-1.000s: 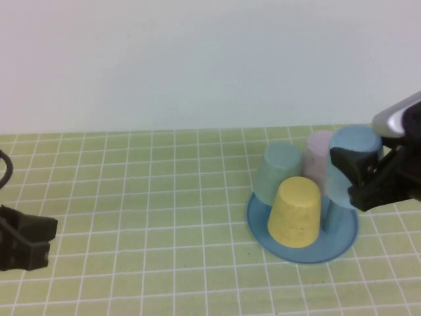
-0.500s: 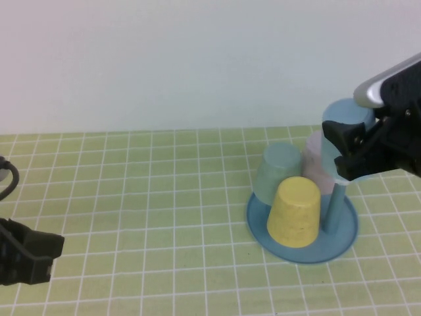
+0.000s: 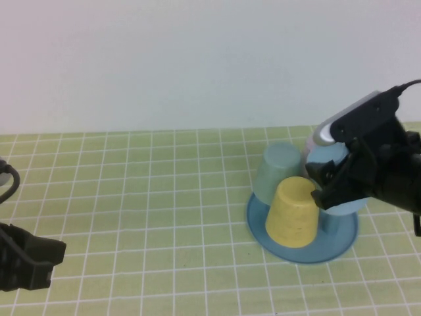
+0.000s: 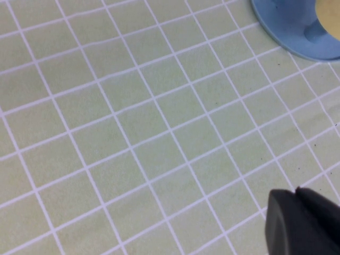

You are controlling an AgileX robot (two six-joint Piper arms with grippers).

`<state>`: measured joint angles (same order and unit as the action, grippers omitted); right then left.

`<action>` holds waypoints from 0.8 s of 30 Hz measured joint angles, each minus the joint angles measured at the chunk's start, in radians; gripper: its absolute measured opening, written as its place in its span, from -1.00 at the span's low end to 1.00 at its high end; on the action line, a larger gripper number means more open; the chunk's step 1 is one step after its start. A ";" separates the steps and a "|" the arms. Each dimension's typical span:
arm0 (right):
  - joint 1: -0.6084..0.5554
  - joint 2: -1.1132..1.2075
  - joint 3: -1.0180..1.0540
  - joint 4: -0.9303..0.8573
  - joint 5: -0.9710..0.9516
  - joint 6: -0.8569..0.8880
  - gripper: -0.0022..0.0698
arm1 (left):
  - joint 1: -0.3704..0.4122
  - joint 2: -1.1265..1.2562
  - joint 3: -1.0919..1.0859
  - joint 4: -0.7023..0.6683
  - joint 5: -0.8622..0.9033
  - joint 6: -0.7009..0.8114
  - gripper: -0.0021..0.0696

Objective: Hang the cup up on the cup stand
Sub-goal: Place the cup on the cup holder

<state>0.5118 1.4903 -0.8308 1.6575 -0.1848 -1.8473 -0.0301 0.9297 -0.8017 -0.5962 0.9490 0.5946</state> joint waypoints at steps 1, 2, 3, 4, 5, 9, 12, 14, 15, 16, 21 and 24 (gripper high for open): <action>0.000 0.016 0.000 0.000 0.000 0.000 0.47 | 0.000 0.000 0.000 0.000 0.000 -0.002 -0.95; 0.000 0.031 0.000 0.000 0.000 0.000 0.47 | 0.000 0.000 0.000 0.000 0.000 -0.005 -0.95; 0.000 0.044 -0.001 0.000 -0.002 0.002 0.47 | 0.000 0.000 0.000 0.000 0.000 -0.007 -0.95; 0.000 0.048 -0.009 0.000 -0.008 0.006 0.47 | 0.000 0.000 0.000 0.000 0.000 -0.010 -0.95; 0.000 0.055 -0.009 0.000 -0.023 0.016 0.47 | 0.000 0.000 0.000 0.000 0.000 -0.010 -0.95; 0.000 0.067 -0.009 0.002 -0.110 0.065 0.50 | 0.000 0.000 0.000 -0.002 0.000 -0.011 -0.95; 0.000 0.061 -0.009 0.011 -0.166 0.076 0.57 | 0.000 0.000 0.000 -0.003 0.000 -0.011 -0.95; 0.000 0.046 -0.009 0.016 -0.166 0.074 0.63 | 0.000 0.000 0.000 -0.003 0.000 -0.011 -0.95; 0.000 0.038 -0.009 0.016 -0.157 0.068 0.65 | 0.000 0.000 0.000 -0.003 0.000 -0.011 -0.95; 0.000 0.030 -0.009 0.016 -0.141 0.061 0.65 | 0.000 0.000 0.000 -0.003 0.000 -0.011 -0.95; 0.000 0.021 -0.009 0.016 -0.066 0.031 0.59 | 0.000 0.000 0.000 -0.001 0.014 -0.011 -0.95; 0.000 0.021 -0.009 0.016 -0.054 -0.006 0.54 | 0.000 0.000 0.000 -0.001 0.018 -0.011 -0.95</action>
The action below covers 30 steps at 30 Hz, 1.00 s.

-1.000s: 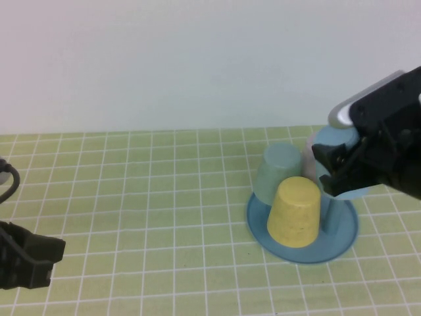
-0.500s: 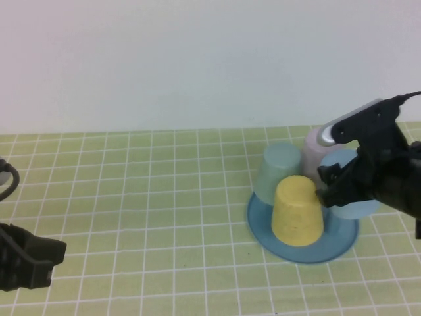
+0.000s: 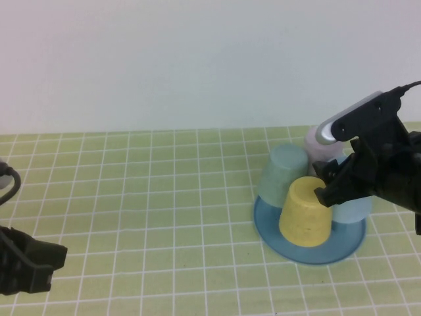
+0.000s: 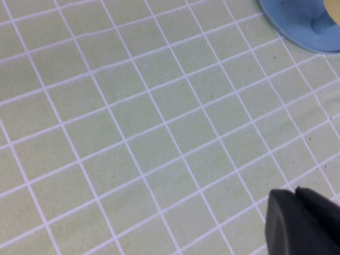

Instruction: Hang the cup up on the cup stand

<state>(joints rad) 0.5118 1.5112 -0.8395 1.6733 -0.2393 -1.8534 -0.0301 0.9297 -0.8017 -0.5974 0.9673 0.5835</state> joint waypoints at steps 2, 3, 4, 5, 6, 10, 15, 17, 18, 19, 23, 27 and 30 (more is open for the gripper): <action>0.000 0.000 0.000 0.000 0.000 -0.026 0.53 | 0.000 0.000 0.000 0.000 0.004 0.002 -0.95; 0.000 0.000 0.000 0.000 0.000 -0.036 0.53 | 0.000 0.000 0.000 0.000 0.004 0.002 -0.95; 0.000 0.000 0.000 0.000 0.002 -0.041 0.53 | 0.000 0.000 0.000 0.000 0.004 0.002 -0.95; 0.000 0.000 0.000 0.000 0.002 -0.045 0.53 | 0.000 0.000 0.000 0.002 0.004 0.002 -0.95; 0.000 0.000 0.000 0.004 0.002 -0.050 0.53 | 0.000 0.000 0.000 0.004 0.004 0.002 -0.95; 0.000 -0.025 0.000 0.061 -0.030 -0.056 0.53 | 0.000 -0.007 0.000 0.005 0.016 0.024 -0.95; 0.000 -0.156 0.020 0.081 -0.033 -0.059 0.53 | 0.000 -0.068 0.000 0.005 -0.017 0.047 -0.95; 0.000 -0.232 0.039 0.081 0.005 -0.066 0.53 | 0.000 -0.099 0.002 0.005 -0.046 0.047 -0.95; 0.000 -0.280 0.054 0.081 0.029 -0.068 0.53 | 0.000 -0.120 0.002 0.005 -0.057 0.047 -0.95; 0.000 -0.332 0.068 0.081 0.047 -0.068 0.53 | 0.000 -0.141 0.002 0.005 -0.067 0.047 -0.95; 0.000 -0.550 0.168 0.081 0.129 -0.041 0.52 | 0.000 -0.223 0.007 0.003 -0.093 0.047 -0.95; 0.000 -0.766 0.314 0.081 0.189 -0.008 0.52 | 0.000 -0.327 0.082 -0.003 -0.141 0.047 -0.95; 0.000 -0.922 0.432 0.081 0.254 0.014 0.52 | 0.000 -0.416 0.192 -0.025 -0.202 0.020 -0.95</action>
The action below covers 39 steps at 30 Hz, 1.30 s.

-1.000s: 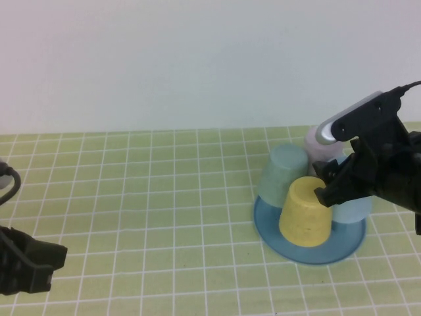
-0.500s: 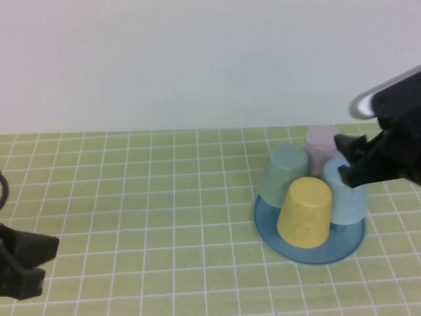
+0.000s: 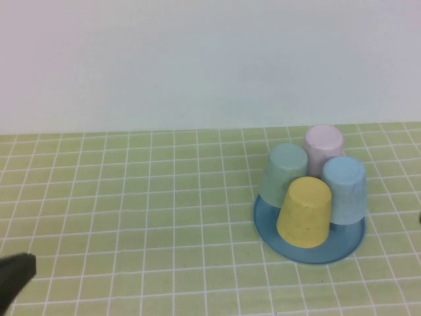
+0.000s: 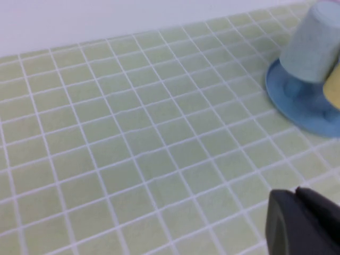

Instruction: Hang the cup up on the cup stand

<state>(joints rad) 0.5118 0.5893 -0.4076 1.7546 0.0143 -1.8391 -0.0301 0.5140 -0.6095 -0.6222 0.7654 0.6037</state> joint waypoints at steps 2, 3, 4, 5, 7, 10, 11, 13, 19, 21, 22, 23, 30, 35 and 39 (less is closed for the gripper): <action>0.000 -0.082 0.072 0.000 0.040 0.004 0.52 | 0.000 -0.053 0.082 -0.053 -0.057 -0.005 -0.95; 0.000 -0.125 0.102 -0.002 0.056 0.006 0.52 | 0.000 -0.081 0.119 -0.089 -0.097 -0.010 -0.95; 0.000 -0.157 0.124 -0.003 0.068 0.006 0.52 | 0.000 -0.101 0.146 -0.118 -0.125 -0.019 -0.95; 0.000 -0.194 0.147 -0.003 0.081 0.008 0.52 | 0.000 -0.124 0.178 -0.150 -0.157 -0.019 -0.95; 0.000 -0.254 0.182 -0.004 0.097 0.008 0.52 | 0.000 -0.154 0.227 -0.192 -0.203 -0.019 -0.95; 0.000 -0.297 0.220 -0.008 0.098 0.008 0.52 | 0.000 -0.171 0.291 -0.201 -0.245 -0.019 -0.95; 0.000 -0.302 0.226 -0.010 0.099 0.008 0.52 | 0.000 -0.171 0.309 -0.201 -0.256 -0.019 -0.95; 0.000 -0.304 0.231 -0.010 0.103 0.009 0.52 | 0.000 -0.171 0.336 -0.203 -0.262 -0.019 -0.95; 0.000 -0.304 0.233 -0.011 0.105 0.012 0.52 | 0.000 -0.168 0.347 -0.209 -0.289 -0.019 -0.95; 0.000 -0.304 0.233 -0.011 0.115 0.021 0.52 | 0.000 -0.168 0.347 -0.209 -0.308 -0.019 -0.95; 0.000 -0.304 0.233 -0.011 0.116 0.024 0.52 | 0.000 -0.168 0.347 -0.209 -0.321 -0.019 -0.95; 0.000 -0.304 0.233 -0.011 0.120 0.028 0.52 | 0.000 -0.168 0.347 -0.209 -0.329 -0.019 -0.95; 0.000 -0.304 0.233 -0.013 0.029 0.125 -0.58 | 0.000 -0.168 0.347 -0.209 -0.322 -0.019 -0.95; 0.000 -0.304 0.235 -0.012 -0.063 0.142 -0.90 | 0.000 -0.168 0.347 -0.209 -0.322 -0.019 -0.95; 0.000 -0.304 0.237 -0.012 -0.069 0.144 -0.93 | 0.000 -0.168 0.347 -0.209 -0.322 -0.019 -0.95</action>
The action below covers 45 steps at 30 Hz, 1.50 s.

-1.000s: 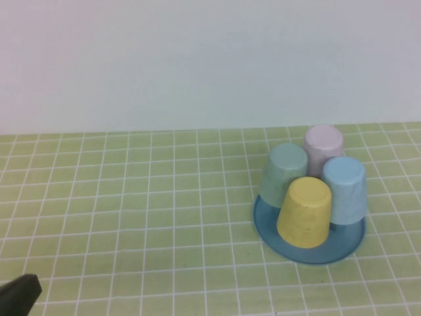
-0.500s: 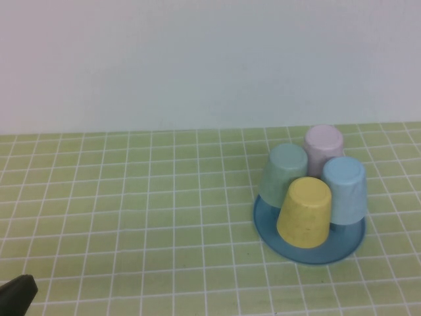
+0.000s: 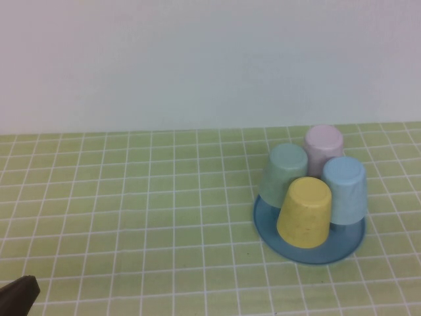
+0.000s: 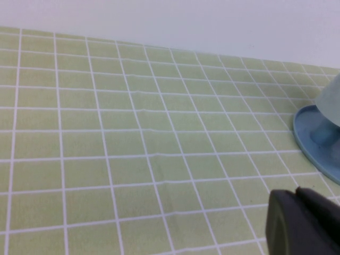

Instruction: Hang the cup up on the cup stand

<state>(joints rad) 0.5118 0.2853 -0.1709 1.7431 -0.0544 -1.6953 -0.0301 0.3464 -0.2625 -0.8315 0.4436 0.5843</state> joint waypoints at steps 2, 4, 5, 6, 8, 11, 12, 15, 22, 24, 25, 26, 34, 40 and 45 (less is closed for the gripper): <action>0.000 0.000 0.000 0.000 0.000 0.000 -0.94 | 0.000 0.000 0.000 0.000 0.001 0.000 -0.95; 0.000 0.000 0.000 0.000 0.000 0.000 -0.94 | 0.000 0.000 0.000 0.000 0.001 -0.002 -0.95; 0.000 0.000 0.000 0.000 0.000 0.000 -0.94 | 0.000 0.000 0.000 0.000 0.001 -0.003 -0.95; 0.000 0.000 0.000 0.000 0.000 0.000 -0.94 | 0.000 0.000 0.000 0.000 0.001 -0.003 -0.95; 0.000 0.000 0.000 0.000 0.000 0.000 -0.94 | 0.000 0.000 0.000 0.000 0.001 -0.003 -0.95; -0.004 -0.007 0.000 0.000 0.000 0.000 -0.94 | 0.000 0.000 0.000 0.000 0.001 -0.003 -0.95; -0.016 -0.014 0.000 0.000 0.000 0.000 -0.94 | 0.000 0.000 0.000 0.000 0.004 -0.003 -0.95; -0.100 -0.037 0.000 0.000 0.004 -0.030 -0.94 | 0.000 0.000 0.000 0.000 0.004 -0.003 -0.95; -0.343 -0.130 0.005 0.000 0.002 -0.056 -0.94 | 0.000 0.000 0.000 0.000 0.006 -0.003 -0.95; -0.386 -0.168 0.025 0.000 0.002 -0.056 -0.94 | 0.000 0.000 0.000 0.000 0.006 -0.003 -0.95; -0.407 -0.192 0.039 0.000 0.002 -0.056 -0.94 | 0.000 0.000 0.000 0.000 0.006 -0.003 -0.95; -0.426 -0.212 0.050 0.000 0.002 -0.056 -0.94 | 0.000 0.000 0.000 0.000 0.006 -0.003 -0.95; -0.477 -0.297 0.122 0.000 -0.008 -0.117 -0.94 | 0.000 0.000 0.000 0.000 0.008 -0.004 -0.95; -0.477 -0.297 0.122 -0.007 -0.008 -0.127 -0.94 | 0.000 0.000 0.000 0.000 0.008 -0.004 -0.95; -0.477 -0.297 0.137 -0.561 0.008 0.465 -0.94 | 0.000 0.000 0.000 0.000 0.008 -0.004 -0.95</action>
<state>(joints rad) 0.0346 -0.0118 -0.0342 1.1816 -0.0462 -1.2304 -0.0301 0.3464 -0.2625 -0.8315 0.4514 0.5799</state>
